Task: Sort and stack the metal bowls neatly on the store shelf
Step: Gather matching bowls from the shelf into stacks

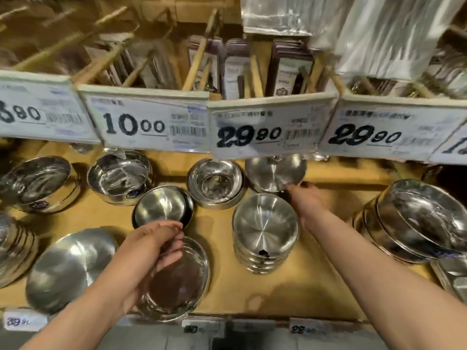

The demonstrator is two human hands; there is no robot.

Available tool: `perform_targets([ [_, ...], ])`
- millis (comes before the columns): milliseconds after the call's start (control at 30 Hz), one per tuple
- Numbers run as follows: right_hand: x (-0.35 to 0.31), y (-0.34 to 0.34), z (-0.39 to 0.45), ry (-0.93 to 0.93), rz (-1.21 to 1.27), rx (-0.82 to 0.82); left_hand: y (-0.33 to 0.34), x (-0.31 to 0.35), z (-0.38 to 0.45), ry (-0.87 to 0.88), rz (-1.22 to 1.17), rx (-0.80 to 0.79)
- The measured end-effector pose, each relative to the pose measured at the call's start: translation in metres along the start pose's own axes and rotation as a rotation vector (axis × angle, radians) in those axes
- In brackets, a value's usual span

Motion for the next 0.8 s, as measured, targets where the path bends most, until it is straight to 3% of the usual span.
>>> perform_targets([
  [400, 0.008, -0.025, -0.016, 0.099, -0.057, 0.022, 0.033, 0.015, 0.019, -0.023, 0.030, -0.101],
  [800, 0.008, -0.048, -0.042, 0.121, 0.116, 0.026, 0.056, 0.029, 0.017, 0.002, 0.048, -0.121],
])
Point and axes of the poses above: each hand's wrist, its own z-axis towards the middle knuckle, its own y-axis out of the palm, x = y × z, the point moved 8 cm from there along z, towards the middle knuckle, and after that the axes turned 3 degrees about -z, right-handed, at the moved point
